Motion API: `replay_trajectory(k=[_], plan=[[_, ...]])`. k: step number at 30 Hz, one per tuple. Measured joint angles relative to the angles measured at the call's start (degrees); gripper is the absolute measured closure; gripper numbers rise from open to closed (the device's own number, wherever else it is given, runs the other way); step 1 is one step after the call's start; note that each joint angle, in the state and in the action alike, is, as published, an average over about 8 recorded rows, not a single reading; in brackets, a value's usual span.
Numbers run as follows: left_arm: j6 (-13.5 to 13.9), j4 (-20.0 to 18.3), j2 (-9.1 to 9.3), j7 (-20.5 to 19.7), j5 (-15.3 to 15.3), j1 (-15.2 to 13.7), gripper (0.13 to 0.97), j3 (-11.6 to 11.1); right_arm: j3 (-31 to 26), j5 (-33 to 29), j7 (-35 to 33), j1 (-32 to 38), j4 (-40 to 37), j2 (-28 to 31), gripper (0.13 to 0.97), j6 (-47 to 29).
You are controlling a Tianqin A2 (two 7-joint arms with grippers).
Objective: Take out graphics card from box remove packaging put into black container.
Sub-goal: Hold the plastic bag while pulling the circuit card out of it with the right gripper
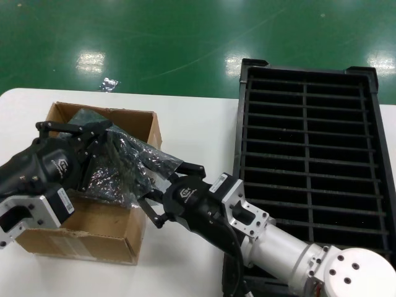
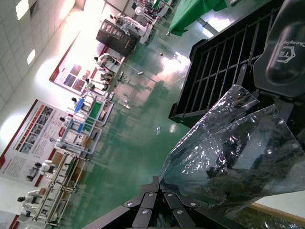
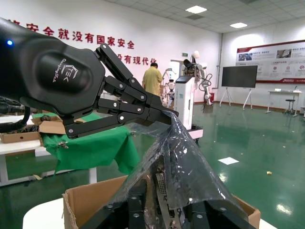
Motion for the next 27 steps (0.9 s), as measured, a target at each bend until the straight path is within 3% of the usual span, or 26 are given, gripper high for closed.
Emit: replay_trajectory(k=[7, 16, 27], plan=[[0.0, 0.0, 0.0, 0.0, 0.0, 0.0, 0.958, 0.0, -0.06, -0.04, -0.12, 0.56, -1.06, -0.55, 0.841, -0.02], [0.0, 0.0, 0.0, 0.0, 0.0, 0.0, 0.958, 0.0, 0.92, 0.41, 0.7, -1.02, 2.57, 1.69, 0.91, -0.18], [0.0, 0.0, 0.0, 0.0, 0.0, 0.0, 0.958, 0.0, 3.91, 2.65, 2.81, -6.46, 13.08, 9.33, 0.91, -1.77]])
